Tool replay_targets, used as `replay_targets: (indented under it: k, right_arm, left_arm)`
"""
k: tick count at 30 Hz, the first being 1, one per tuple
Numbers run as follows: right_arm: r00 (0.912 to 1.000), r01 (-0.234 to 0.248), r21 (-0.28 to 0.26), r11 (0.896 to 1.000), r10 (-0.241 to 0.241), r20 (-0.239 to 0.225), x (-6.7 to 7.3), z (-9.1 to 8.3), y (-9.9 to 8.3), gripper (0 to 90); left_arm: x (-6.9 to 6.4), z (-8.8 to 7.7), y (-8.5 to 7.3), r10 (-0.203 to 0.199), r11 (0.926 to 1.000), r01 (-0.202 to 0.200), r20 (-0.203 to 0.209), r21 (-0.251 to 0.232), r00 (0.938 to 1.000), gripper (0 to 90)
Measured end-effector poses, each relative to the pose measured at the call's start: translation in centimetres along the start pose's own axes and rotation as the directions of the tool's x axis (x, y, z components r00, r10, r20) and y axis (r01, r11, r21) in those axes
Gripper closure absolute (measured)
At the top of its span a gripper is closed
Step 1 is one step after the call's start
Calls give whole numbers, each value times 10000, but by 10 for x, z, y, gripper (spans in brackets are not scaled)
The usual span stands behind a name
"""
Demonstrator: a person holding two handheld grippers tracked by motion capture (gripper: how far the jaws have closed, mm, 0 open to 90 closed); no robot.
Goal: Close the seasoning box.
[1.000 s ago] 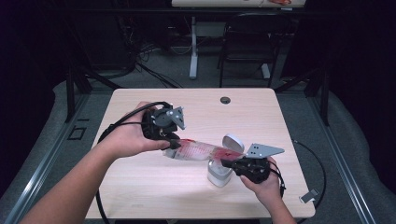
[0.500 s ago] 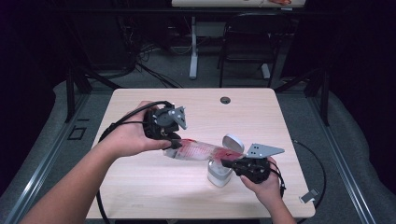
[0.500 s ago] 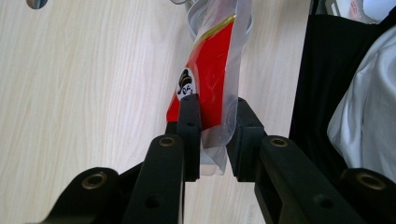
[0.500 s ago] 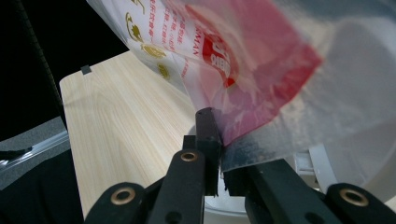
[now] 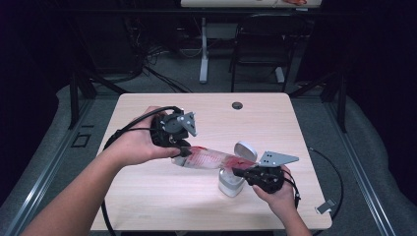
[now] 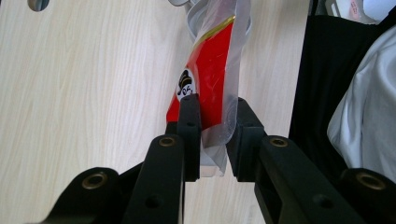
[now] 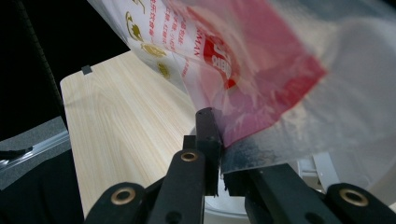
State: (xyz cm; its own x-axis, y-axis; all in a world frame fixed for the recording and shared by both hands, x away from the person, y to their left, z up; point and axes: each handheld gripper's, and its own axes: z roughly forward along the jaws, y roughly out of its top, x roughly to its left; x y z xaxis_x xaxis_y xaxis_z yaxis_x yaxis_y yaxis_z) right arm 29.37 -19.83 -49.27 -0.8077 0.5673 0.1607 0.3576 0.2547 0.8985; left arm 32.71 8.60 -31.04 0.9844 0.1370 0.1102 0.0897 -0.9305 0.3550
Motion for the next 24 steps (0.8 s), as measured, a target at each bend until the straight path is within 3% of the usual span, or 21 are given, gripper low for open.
replay_targets:
  k: [24]
  right_arm:
    - [10000,2,52,10000,-2,12,0,0,0,874]
  left_arm:
    - [-1,-1,2,46,10000,-46,13,-12,10000,771]
